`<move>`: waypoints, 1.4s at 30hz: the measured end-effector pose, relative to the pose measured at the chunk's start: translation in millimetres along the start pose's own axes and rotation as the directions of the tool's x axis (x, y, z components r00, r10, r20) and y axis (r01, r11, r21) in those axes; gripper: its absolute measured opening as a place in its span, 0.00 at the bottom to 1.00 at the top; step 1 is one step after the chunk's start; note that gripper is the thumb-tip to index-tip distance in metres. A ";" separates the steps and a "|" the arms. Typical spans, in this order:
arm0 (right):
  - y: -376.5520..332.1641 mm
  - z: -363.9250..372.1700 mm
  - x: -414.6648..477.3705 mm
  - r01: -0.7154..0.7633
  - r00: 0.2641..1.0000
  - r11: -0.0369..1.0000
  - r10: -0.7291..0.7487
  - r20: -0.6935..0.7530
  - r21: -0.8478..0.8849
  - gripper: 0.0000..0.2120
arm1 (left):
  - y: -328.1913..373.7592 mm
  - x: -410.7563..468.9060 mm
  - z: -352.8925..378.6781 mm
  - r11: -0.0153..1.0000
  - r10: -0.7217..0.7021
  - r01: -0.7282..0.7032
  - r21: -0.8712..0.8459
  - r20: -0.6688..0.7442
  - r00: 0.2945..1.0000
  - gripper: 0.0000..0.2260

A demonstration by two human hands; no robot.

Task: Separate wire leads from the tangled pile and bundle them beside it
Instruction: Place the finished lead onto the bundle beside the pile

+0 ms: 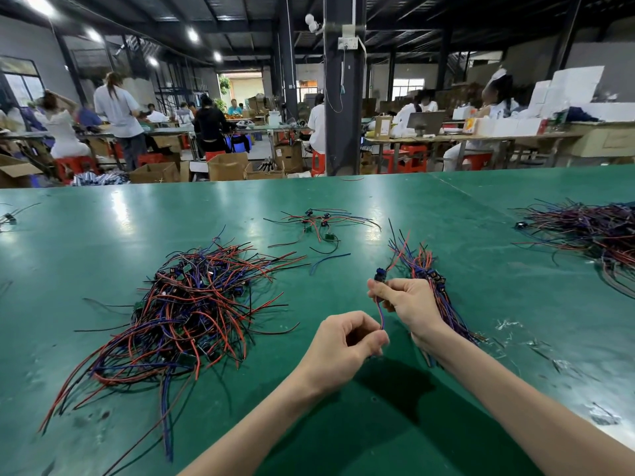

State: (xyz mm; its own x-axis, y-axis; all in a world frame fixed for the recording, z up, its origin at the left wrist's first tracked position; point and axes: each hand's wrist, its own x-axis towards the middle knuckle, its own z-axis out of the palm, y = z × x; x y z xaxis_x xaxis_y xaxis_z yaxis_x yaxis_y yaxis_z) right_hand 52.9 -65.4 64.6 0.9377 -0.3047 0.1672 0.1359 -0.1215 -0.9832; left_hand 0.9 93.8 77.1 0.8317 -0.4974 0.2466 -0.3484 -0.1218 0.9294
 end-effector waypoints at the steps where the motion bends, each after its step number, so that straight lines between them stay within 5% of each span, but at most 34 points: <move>1: 0.2 -0.6 0.4 0.009 1.000 1.000 -0.010 -0.006 -0.006 0.11 | -0.3 -0.4 0.4 1.000 -0.004 0.004 -0.009 0.010 1.000 0.06; 13: 1.0 -1.6 5.1 0.057 0.988 0.998 -0.056 -0.142 0.002 0.13 | -9.7 6.7 -11.4 0.895 -0.446 0.446 -0.021 -0.019 0.895 0.08; 42: 1.7 2.6 -3.1 0.163 0.981 0.979 -0.174 -0.083 -0.126 0.12 | -2.8 7.6 -20.9 0.790 -0.551 0.590 -0.169 0.228 0.803 0.17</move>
State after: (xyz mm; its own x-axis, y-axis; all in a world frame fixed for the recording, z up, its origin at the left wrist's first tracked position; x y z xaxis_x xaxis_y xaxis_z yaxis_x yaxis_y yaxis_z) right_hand 51.1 -62.2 62.2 0.8699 -0.3565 0.3409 0.2453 -0.2871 -0.9260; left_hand 17.2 108.3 82.1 0.7610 -0.5283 -0.3765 0.2883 -0.2445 0.9258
